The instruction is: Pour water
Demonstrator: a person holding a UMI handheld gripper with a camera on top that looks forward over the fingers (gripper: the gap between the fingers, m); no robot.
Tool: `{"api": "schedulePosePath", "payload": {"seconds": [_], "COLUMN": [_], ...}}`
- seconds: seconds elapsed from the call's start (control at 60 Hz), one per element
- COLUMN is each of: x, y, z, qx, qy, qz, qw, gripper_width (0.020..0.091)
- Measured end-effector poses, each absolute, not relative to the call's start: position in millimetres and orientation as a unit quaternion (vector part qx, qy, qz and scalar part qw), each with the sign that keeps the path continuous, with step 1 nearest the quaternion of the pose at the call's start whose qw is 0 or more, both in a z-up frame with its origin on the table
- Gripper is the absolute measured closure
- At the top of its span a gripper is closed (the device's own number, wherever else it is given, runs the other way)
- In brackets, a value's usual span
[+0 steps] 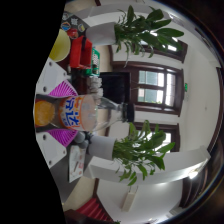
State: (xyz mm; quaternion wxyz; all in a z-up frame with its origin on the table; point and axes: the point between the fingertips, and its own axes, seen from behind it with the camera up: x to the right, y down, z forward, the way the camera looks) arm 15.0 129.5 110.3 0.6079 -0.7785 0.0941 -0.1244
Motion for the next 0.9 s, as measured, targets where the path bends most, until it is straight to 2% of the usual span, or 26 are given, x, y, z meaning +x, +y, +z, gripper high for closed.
{"api": "schedulePosePath", "payload": {"seconds": [0.183,0.3,0.45,0.5,0.533,0.683,0.9], "x": [22,24,25,24,21,3,-38], "y": [125,123,121,117,113,76,-20], "z": [116,115,117,116,116,115,98], "qx": [-0.761,-0.756,-0.759,-0.764,-0.767,-0.780,-0.825], "qy": [0.119,0.129,0.132,0.130,0.122,0.098,0.047], "qz": [-0.108,-0.092,-0.083,-0.081,-0.080,-0.079,-0.063], "qw": [0.629,0.635,0.632,0.627,0.624,0.612,0.560], "gripper_width": [0.0736,0.0696,0.0594,0.0464,0.0408,0.0402,0.0396]}}
